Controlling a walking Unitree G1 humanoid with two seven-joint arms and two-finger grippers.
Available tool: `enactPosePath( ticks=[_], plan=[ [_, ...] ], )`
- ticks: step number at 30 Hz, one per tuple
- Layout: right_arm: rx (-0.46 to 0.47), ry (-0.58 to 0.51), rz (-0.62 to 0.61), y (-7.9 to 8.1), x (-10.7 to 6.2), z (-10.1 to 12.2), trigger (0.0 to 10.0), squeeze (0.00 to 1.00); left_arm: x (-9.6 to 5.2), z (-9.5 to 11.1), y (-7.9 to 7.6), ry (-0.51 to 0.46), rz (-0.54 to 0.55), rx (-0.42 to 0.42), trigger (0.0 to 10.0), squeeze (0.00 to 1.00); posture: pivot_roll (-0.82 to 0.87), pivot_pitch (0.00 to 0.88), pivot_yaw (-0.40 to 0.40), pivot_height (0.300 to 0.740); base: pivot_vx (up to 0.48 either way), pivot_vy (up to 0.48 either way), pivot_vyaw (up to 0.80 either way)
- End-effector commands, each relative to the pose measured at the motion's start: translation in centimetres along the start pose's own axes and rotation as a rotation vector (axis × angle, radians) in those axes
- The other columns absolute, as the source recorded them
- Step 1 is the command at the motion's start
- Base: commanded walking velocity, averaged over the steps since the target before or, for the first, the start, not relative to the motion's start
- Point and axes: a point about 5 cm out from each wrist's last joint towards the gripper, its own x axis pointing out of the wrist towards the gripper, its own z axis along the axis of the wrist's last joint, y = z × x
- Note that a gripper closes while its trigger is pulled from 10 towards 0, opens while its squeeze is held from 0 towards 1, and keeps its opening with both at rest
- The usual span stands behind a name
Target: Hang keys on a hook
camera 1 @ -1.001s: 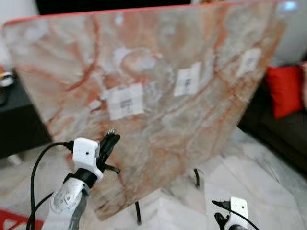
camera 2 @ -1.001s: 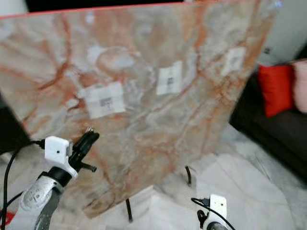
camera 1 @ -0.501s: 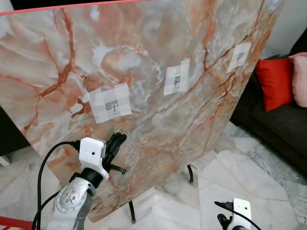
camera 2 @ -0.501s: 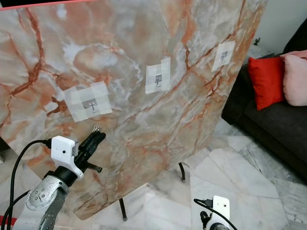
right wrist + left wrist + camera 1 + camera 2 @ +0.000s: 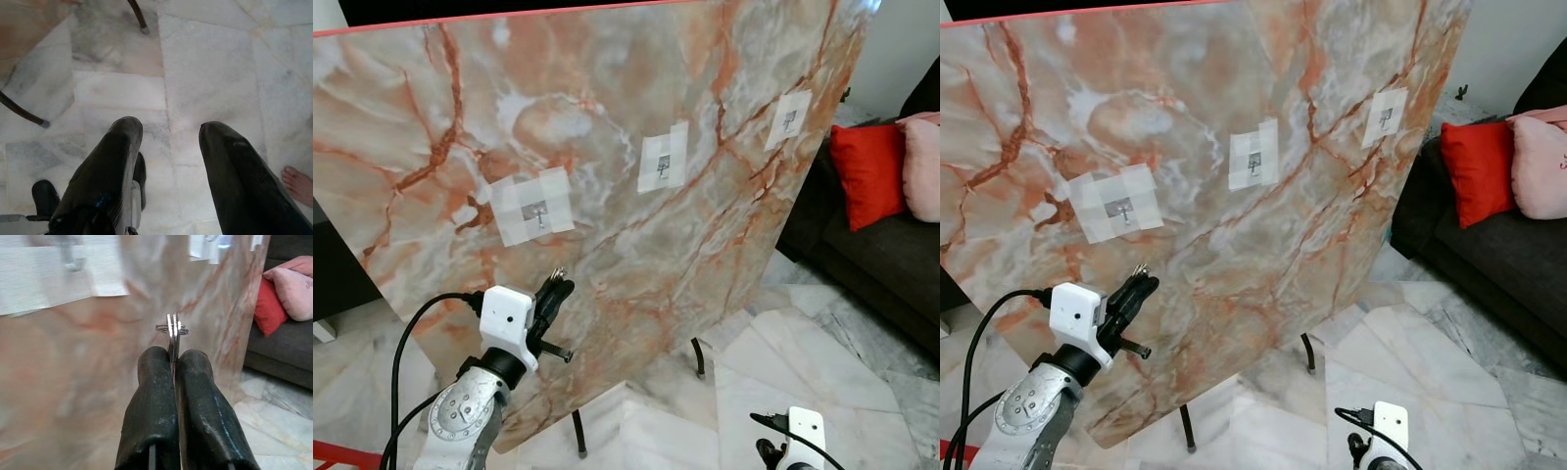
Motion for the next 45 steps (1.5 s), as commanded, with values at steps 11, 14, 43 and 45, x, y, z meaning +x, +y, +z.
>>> enactPosePath(
  ticks=[11, 14, 43, 45],
  plan=[
    [-0.007, -0.014, -0.010, -0.5, 0.0, 0.4, 10.0, 0.00, 0.2, 0.7, -0.1, -0.037, 0.009, 0.004, 10.0, 0.00, 0.11, 0.000, -0.079, 0.740, 0.000, -0.030, -0.36],
    [-0.010, -0.013, -0.008, -0.5, 0.0, 0.4, 10.0, 0.00, 0.2, 0.7, 0.0, -0.039, 0.016, 0.020, 10.0, 0.00, 0.11, 0.000, -0.079, 0.740, 0.000, 0.000, -0.80],
    [-0.007, -0.013, -0.006, -0.4, 0.0, 0.4, 10.0, 0.00, 0.4, 0.8, 0.7, -0.056, 0.097, 0.003, 10.0, 0.00, 0.11, 0.000, -0.078, 0.740, 0.000, 0.017, -0.39],
    [-0.008, -0.012, -0.006, -0.4, 0.0, 0.4, 10.0, 0.00, 0.3, 0.9, 0.9, -0.056, 0.110, -0.005, 10.0, 0.00, 0.11, 0.000, -0.078, 0.740, 0.000, 0.000, -0.80]
  ],
)
